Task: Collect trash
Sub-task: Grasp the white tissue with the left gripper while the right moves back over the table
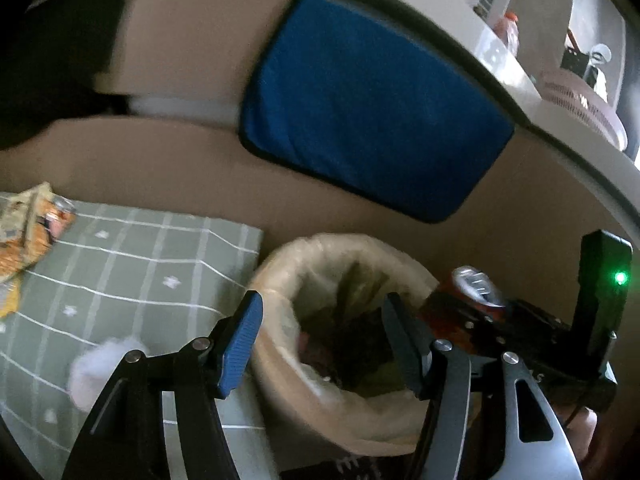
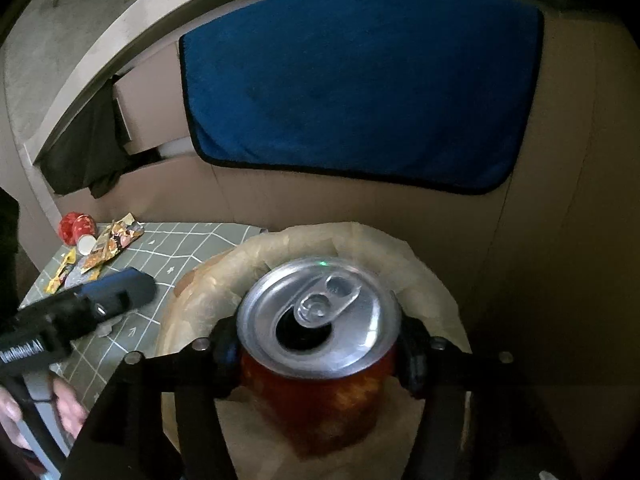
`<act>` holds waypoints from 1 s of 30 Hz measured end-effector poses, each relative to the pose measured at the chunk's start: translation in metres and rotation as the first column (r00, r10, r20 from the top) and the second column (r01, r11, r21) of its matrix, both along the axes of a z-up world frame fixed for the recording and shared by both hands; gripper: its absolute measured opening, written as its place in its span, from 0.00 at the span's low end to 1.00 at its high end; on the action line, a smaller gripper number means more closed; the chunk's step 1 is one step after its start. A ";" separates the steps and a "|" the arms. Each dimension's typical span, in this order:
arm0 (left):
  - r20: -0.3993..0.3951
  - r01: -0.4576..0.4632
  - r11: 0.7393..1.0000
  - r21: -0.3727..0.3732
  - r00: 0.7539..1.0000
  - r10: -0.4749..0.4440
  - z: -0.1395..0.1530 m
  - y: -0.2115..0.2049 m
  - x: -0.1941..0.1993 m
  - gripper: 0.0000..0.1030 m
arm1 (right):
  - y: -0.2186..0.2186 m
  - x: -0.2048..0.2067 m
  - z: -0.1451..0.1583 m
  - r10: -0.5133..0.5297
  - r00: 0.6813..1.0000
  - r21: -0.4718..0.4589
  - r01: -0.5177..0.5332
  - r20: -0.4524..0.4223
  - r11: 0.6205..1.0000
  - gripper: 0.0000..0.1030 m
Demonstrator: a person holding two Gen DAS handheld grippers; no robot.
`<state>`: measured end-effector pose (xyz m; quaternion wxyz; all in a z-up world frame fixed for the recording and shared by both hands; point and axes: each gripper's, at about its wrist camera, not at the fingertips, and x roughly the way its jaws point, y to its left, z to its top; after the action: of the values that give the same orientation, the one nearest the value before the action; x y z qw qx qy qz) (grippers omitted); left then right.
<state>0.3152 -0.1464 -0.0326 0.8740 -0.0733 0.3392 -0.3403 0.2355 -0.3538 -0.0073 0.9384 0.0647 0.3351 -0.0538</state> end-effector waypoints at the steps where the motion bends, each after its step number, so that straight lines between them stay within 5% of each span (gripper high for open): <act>1: 0.009 -0.013 1.000 0.006 1.000 0.013 0.002 0.006 0.000 0.61 | 0.002 -0.001 0.003 0.003 1.000 -0.006 -0.003 0.016 1.000 0.61; 8: 0.047 -0.094 0.994 0.054 0.995 0.092 0.006 0.062 0.000 0.61 | 0.019 -0.003 0.016 0.034 0.998 0.002 -0.034 0.048 0.999 0.63; 16: -0.030 -0.185 0.977 0.110 0.981 0.189 -0.015 0.128 0.017 0.61 | 0.071 -0.002 0.014 0.194 0.980 -0.007 -0.194 0.033 0.981 0.62; 23: -0.095 -0.158 0.964 0.214 0.979 0.182 -0.053 0.126 0.028 0.61 | 0.108 0.004 0.001 0.259 0.966 -0.041 -0.258 0.007 0.965 0.60; 28: -0.142 -0.162 0.965 0.206 0.971 0.193 -0.065 0.121 0.036 0.57 | 0.100 0.003 0.003 0.244 0.969 -0.011 -0.244 0.025 0.970 0.54; 30: -0.145 -0.144 0.970 0.195 0.974 0.173 -0.066 0.116 0.036 0.48 | 0.099 0.003 0.003 0.236 0.971 -0.016 -0.236 0.024 0.972 0.52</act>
<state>0.3509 -0.0302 -0.0989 0.8713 -0.0465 0.4314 -0.2294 0.2388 -0.2552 -0.0046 0.9427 0.0190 0.3281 0.0569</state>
